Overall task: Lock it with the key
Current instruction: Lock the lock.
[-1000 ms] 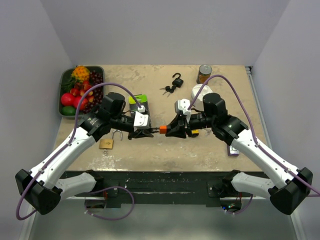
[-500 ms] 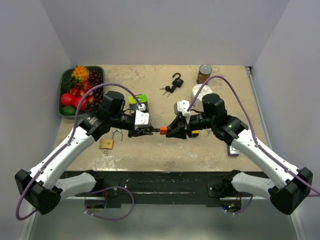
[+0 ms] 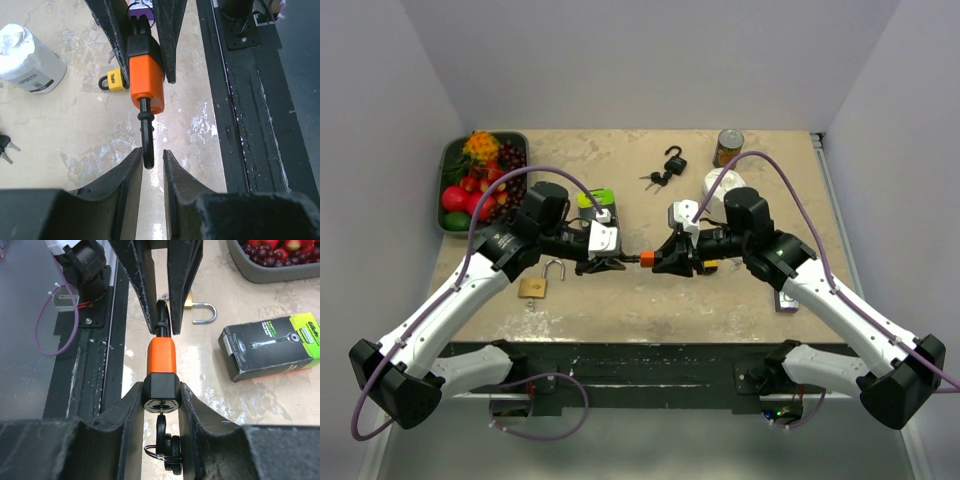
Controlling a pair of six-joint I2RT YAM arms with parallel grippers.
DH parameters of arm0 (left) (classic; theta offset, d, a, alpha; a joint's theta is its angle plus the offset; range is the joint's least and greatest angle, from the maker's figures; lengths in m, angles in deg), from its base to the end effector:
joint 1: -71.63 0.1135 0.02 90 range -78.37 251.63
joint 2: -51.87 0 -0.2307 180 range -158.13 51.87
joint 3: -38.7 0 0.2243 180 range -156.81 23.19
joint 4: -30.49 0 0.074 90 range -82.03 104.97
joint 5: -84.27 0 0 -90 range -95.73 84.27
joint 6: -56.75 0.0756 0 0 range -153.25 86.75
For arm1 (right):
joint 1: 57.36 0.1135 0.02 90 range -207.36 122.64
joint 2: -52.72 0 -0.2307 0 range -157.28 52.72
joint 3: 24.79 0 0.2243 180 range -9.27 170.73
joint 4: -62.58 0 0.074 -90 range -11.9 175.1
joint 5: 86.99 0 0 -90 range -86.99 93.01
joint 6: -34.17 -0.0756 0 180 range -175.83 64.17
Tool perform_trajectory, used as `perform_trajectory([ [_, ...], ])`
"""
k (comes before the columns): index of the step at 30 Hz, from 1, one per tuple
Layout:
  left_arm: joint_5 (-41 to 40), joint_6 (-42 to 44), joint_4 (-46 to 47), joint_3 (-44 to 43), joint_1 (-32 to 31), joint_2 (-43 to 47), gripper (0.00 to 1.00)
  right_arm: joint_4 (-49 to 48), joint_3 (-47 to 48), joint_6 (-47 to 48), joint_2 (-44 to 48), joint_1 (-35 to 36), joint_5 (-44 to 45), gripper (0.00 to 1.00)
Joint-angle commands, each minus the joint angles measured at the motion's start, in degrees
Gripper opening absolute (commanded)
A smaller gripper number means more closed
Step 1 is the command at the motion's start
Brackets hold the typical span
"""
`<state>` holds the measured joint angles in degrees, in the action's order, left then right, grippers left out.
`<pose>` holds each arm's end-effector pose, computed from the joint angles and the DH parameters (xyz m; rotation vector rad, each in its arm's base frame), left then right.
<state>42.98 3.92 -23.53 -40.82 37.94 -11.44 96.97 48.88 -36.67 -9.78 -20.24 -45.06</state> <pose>0.1596 -0.1746 0.3063 1.5652 1.4127 -0.9008 0.1638 0.1945 0.3125 -1.3821 1.4054 1.0276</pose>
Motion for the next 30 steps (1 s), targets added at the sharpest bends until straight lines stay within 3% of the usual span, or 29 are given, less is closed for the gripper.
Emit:
perform_trajectory([
  [1,3.05,-2.43,2.11,-2.17,-0.32,-0.06,0.27,-4.28,0.83,0.01,1.50,0.23,0.96,0.00],
  [8,3.85,-4.82,2.90,-1.65,-0.50,-0.32,0.27,-4.46,0.74,0.09,1.33,0.23,0.96,0.00],
  [11,3.85,-4.91,2.91,-1.65,-0.58,-0.59,0.21,-4.28,0.74,0.44,1.15,0.32,0.96,0.00],
  [16,4.55,-5.26,3.26,-1.65,-0.58,-0.94,0.00,-4.28,0.56,1.67,1.24,0.23,-0.18,0.00],
  [30,9.03,-13.87,10.02,-0.50,-2.61,-2.34,0.00,-4.55,1.88,5.89,-0.87,1.46,-1.59,0.00],
])
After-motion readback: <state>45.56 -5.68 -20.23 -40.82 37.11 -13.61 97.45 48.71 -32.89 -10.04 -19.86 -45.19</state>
